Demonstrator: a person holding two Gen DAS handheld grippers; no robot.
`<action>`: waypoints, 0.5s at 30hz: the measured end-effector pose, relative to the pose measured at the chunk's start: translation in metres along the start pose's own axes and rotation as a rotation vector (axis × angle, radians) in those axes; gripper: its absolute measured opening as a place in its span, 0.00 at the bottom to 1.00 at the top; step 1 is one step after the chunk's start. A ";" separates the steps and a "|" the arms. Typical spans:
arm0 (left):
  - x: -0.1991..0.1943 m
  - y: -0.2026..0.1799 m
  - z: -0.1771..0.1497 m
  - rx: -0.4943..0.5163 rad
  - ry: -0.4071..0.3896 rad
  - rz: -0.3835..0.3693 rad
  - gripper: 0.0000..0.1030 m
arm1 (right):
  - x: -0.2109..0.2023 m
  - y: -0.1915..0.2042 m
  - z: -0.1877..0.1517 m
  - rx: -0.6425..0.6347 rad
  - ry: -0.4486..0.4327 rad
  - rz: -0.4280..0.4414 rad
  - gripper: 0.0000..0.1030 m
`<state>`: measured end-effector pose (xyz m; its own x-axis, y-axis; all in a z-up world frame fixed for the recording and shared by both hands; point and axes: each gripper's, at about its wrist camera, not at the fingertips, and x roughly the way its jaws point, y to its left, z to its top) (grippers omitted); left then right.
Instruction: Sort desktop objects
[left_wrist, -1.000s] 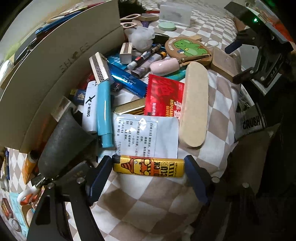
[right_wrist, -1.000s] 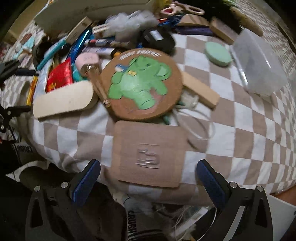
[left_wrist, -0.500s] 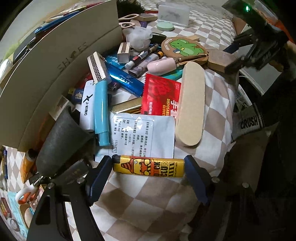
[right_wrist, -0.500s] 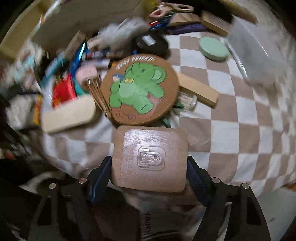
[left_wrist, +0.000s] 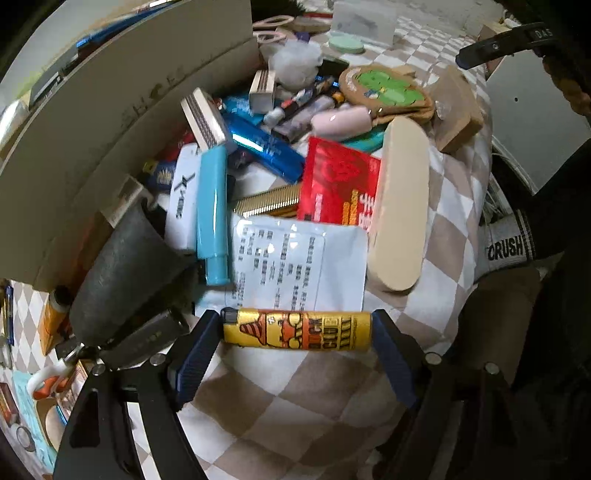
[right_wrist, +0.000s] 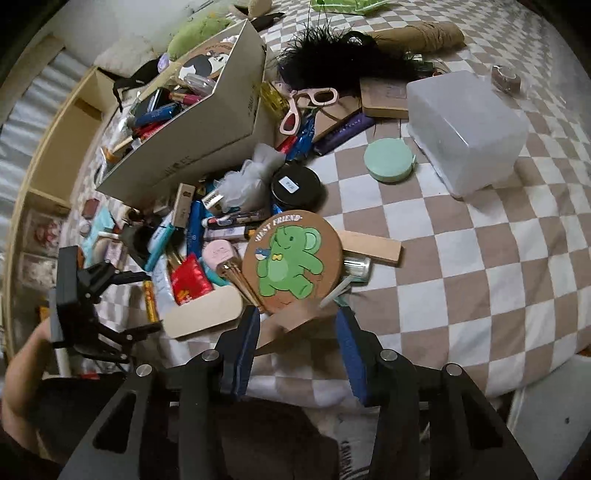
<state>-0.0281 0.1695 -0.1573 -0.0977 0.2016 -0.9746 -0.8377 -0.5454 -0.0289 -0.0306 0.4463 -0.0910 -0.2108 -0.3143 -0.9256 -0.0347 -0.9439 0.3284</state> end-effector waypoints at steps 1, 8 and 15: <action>0.001 -0.001 -0.001 0.004 0.004 0.003 0.80 | 0.003 0.001 0.000 -0.006 0.006 -0.012 0.45; 0.004 -0.011 -0.004 0.022 -0.001 0.005 0.80 | 0.020 -0.005 -0.006 0.024 0.071 0.004 0.78; 0.005 -0.025 -0.009 0.063 -0.003 0.004 0.78 | 0.032 -0.008 -0.006 0.090 0.103 0.014 0.78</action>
<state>-0.0026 0.1764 -0.1635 -0.1028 0.2019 -0.9740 -0.8694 -0.4940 -0.0106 -0.0309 0.4431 -0.1245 -0.1107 -0.3409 -0.9336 -0.1214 -0.9277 0.3531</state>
